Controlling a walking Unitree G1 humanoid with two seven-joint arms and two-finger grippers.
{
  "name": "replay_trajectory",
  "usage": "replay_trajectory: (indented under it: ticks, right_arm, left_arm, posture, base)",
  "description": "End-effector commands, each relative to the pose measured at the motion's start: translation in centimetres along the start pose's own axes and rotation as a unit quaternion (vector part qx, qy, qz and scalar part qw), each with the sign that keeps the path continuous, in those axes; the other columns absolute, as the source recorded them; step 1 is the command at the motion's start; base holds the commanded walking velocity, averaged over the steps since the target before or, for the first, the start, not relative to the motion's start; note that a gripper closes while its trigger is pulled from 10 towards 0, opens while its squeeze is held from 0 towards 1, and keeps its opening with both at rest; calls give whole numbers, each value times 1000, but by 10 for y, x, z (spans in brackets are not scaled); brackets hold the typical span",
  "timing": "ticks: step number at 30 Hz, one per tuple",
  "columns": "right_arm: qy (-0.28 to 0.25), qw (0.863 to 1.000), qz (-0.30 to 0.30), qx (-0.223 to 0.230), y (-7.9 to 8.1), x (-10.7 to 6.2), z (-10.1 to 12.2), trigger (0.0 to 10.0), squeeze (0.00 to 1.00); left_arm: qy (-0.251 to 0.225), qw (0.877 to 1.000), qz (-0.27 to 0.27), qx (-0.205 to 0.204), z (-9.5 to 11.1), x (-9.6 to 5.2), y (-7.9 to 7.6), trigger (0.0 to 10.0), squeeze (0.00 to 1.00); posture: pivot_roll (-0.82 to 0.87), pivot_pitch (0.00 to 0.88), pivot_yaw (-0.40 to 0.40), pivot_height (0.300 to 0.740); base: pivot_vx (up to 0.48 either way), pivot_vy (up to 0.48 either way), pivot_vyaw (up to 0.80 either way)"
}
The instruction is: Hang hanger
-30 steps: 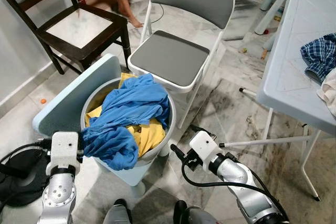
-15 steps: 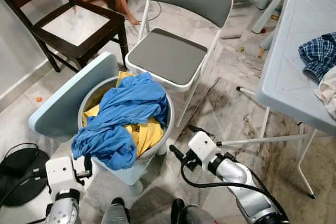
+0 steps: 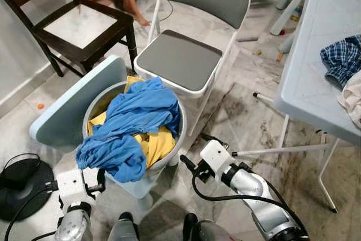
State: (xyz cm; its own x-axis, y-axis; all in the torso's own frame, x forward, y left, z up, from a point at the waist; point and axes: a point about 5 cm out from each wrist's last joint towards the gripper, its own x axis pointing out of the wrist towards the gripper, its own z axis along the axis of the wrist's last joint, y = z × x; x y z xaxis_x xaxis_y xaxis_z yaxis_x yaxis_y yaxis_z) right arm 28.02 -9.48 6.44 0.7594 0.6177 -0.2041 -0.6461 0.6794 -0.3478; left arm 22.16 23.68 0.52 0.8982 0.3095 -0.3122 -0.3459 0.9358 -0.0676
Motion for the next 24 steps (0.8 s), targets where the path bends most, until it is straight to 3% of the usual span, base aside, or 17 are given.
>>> replay_trajectory:
  ticks: [1,5,9,15,22,23,24]
  right_arm:
    - [12,1000,1,3,1,-4,-5,10000,0]
    - [12,1000,0,3,2,-3,-5,10000,0]
    - [12,1000,-1,4,1,-3,-5,10000,0]
    - [11,1000,-2,5,3,-1,-4,10000,0]
    - [12,1000,-8,7,3,-2,-5,10000,0]
    - [12,1000,-10,8,3,-2,-5,10000,0]
    - [11,1000,-10,8,3,-2,-5,10000,0]
  left_arm:
    - [17,1000,17,-9,-11,-5,11,10000,0]
    - [19,999,34,-22,-13,-3,20,10000,0]
    - [9,997,32,-63,-10,-1,22,10000,0]
    - [-7,994,10,-107,-1,6,14,10000,0]
    - [-17,992,-5,-121,8,15,4,10000,0]
    - [-17,992,-9,-122,8,18,3,9373,0]
    - [-17,992,-12,-122,9,20,2,4941,0]
  posture:
    - [223,271,-92,740]
    - [220,270,-90,740]
    - [227,271,-86,740]
    - [227,271,-78,740]
    - [223,268,-67,740]
    - [217,267,-65,740]
    - [216,266,-65,740]
  base:
    - [0,0,0]
    - [0,0,0]
    - [0,0,0]
    - [0,0,0]
    - [0,0,0]
    - [0,0,0]
    - [0,0,0]
